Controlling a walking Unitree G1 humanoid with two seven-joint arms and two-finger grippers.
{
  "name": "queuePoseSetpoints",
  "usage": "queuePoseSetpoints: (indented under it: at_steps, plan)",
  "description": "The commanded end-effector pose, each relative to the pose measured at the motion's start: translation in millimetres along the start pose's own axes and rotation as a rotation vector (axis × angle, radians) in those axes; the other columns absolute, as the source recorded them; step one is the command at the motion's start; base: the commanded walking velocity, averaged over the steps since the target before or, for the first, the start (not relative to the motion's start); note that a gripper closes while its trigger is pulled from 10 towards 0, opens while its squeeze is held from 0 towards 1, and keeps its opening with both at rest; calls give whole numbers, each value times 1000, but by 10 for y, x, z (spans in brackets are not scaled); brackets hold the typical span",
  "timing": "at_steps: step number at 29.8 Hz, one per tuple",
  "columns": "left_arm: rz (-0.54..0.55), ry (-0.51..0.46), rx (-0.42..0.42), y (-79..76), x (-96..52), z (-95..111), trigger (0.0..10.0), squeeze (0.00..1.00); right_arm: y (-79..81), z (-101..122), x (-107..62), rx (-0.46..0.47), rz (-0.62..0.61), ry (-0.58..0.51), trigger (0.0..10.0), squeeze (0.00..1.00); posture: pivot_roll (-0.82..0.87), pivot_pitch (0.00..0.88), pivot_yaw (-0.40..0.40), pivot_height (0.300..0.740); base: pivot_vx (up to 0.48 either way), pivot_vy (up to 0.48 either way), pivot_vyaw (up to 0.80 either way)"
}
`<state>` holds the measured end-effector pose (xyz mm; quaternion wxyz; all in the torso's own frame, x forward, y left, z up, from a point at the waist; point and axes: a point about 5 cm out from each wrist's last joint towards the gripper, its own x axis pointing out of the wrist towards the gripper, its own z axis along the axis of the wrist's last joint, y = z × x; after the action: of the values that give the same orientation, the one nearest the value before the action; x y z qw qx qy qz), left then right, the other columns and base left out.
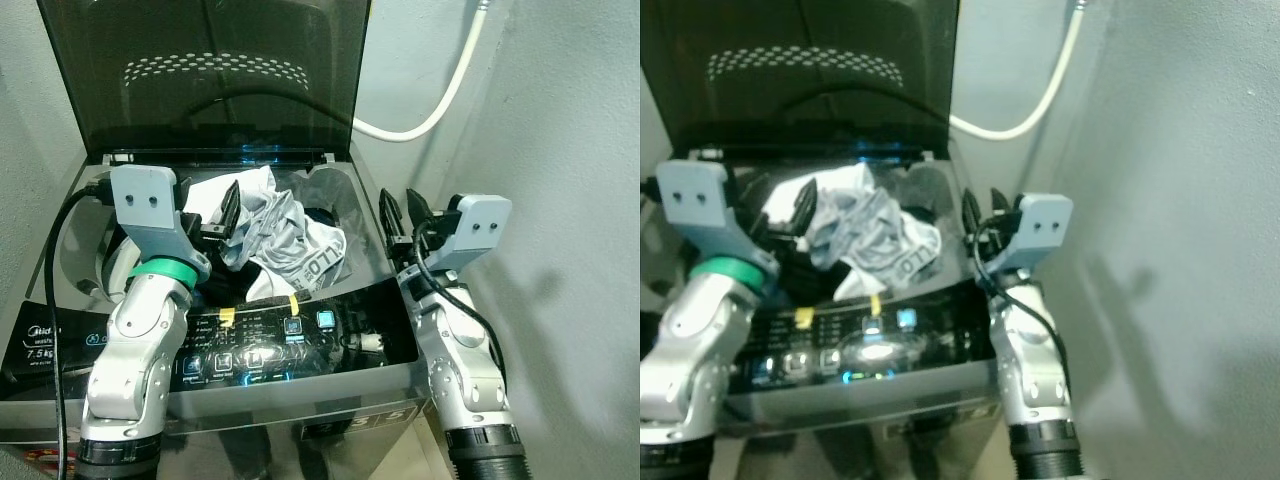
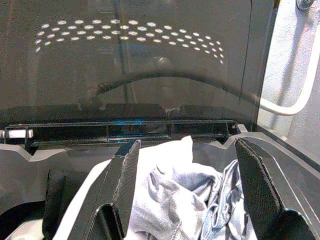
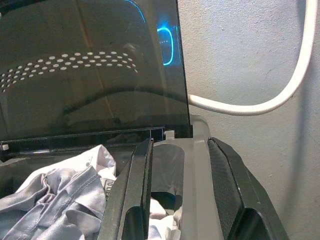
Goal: Clothes washing
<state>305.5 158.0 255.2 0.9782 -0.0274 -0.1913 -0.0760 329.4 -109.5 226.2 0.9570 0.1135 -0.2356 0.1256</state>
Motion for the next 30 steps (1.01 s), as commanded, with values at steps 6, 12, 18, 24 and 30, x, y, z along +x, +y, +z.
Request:
queuePoseSetpoints:
  at_steps: [6, 12, 18, 24, 30]
  plan:
    - [-6, -2, 5, -16, -14, -9, 10000, 0, 9, -24, 0, 3, 7, 16, 10000, 0, 42, 37, 0, 740, 0, 0, 0]
    - [-7, -2, 5, -20, -15, -15, 10000, 0, 10, -25, 1, 3, 10, 16, 10000, 0, 42, 34, -3, 740, 0, 0, 0]
    - [-10, -3, 5, -24, -10, -16, 10000, 0, 9, -20, 10, 2, 13, 14, 10000, 0, 40, 30, -3, 740, 0, 0, 0]
    - [-11, -5, 5, -24, -4, -11, 10000, 0, 10, -18, 12, 0, 14, 14, 10000, 0, 40, 30, -3, 740, 0, 0, 0]
    - [-11, -6, 4, -27, 0, -13, 10000, 0, 4, -17, 14, -1, 15, 14, 10000, 0, 33, 25, -3, 740, 0, 0, 0]
